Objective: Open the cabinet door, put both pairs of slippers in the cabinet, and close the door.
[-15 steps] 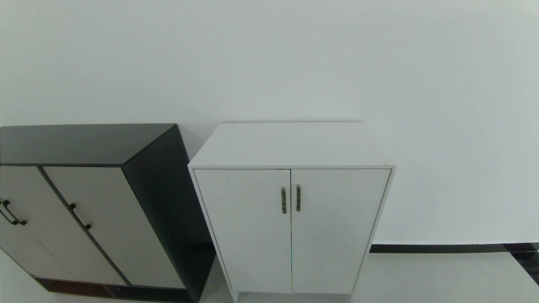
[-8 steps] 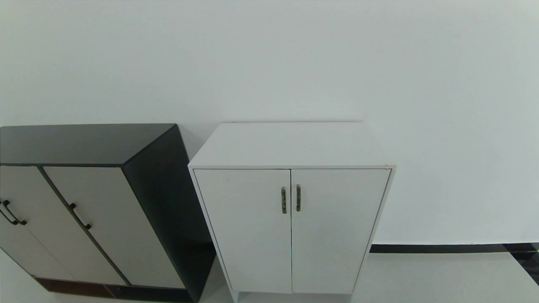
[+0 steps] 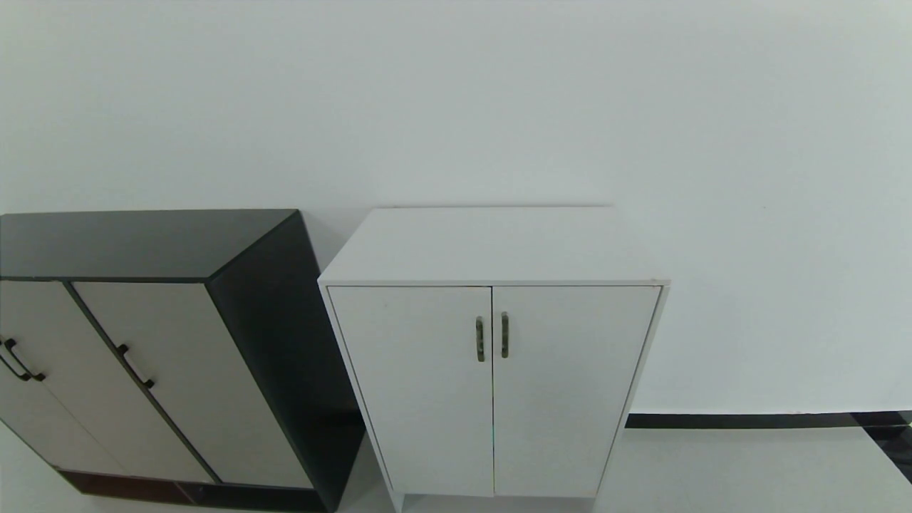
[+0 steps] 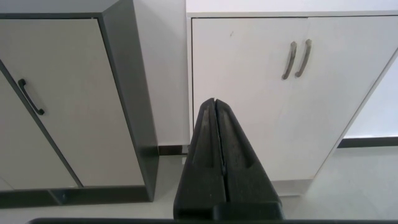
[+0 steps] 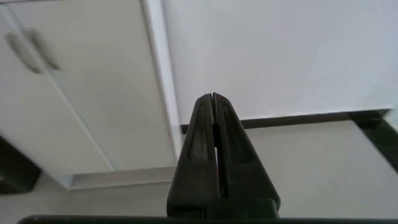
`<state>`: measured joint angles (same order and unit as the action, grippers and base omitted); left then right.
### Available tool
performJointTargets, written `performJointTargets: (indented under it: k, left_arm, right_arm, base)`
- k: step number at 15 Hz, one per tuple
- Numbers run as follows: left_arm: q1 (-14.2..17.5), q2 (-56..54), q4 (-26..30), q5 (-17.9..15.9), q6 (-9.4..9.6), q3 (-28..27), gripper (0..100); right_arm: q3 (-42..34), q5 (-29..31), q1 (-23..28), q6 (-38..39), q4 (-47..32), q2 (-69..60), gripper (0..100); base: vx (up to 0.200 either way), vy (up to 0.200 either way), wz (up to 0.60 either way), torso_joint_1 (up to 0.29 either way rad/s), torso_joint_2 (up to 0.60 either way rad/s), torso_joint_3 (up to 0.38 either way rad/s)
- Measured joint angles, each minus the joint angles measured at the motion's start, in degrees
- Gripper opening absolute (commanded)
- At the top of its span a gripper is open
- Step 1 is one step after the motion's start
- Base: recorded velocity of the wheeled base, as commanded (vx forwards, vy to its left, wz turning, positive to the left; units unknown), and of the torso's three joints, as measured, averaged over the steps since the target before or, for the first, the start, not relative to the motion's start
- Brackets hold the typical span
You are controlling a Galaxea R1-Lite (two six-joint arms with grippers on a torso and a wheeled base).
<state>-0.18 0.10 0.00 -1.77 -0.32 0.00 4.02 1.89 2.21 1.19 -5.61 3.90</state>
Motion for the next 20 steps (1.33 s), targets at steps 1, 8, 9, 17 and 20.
performJointTargets:
  k: [1, 8, 9, 17, 20]
  left_arm:
    - [0.0, 0.0, 0.0, 0.0, 0.0, 0.0, 0]
    - [0.0, 0.0, 0.0, 0.0, -0.01, 0.0, 0]
    - [0.0, 0.0, 0.0, 0.0, -0.01, 0.0, 0]
    - [0.0, 0.0, 0.0, 0.0, 0.07, 0.0, 0]
    - [0.0, 0.0, 0.0, 0.0, 0.07, 0.0, 0]
  right_arm:
    - [-0.01, -4.67, -0.87, 2.82, 0.02, -0.9, 0]
    - [-1.82, 8.07, -1.94, 4.41, 5.88, -3.22, 0]
    - [-2.86, 9.83, -1.91, 0.88, 7.85, -3.44, 0]
    - [-3.93, -4.79, -2.11, -2.94, 5.51, -3.79, 0]
    - [-3.93, -4.78, -2.13, -2.78, 5.5, -3.79, 0]
  base:
    - [0.0, 0.0, 0.0, 0.0, 0.0, 0.0]
    - [0.0, 0.0, 0.0, 0.0, 0.0, 0.0]
    - [0.0, 0.0, 0.0, 0.0, 0.0, 0.0]
    - [0.0, 0.0, 0.0, 0.0, 0.0, 0.0]
    - [0.0, 0.0, 0.0, 0.0, 0.0, 0.0]
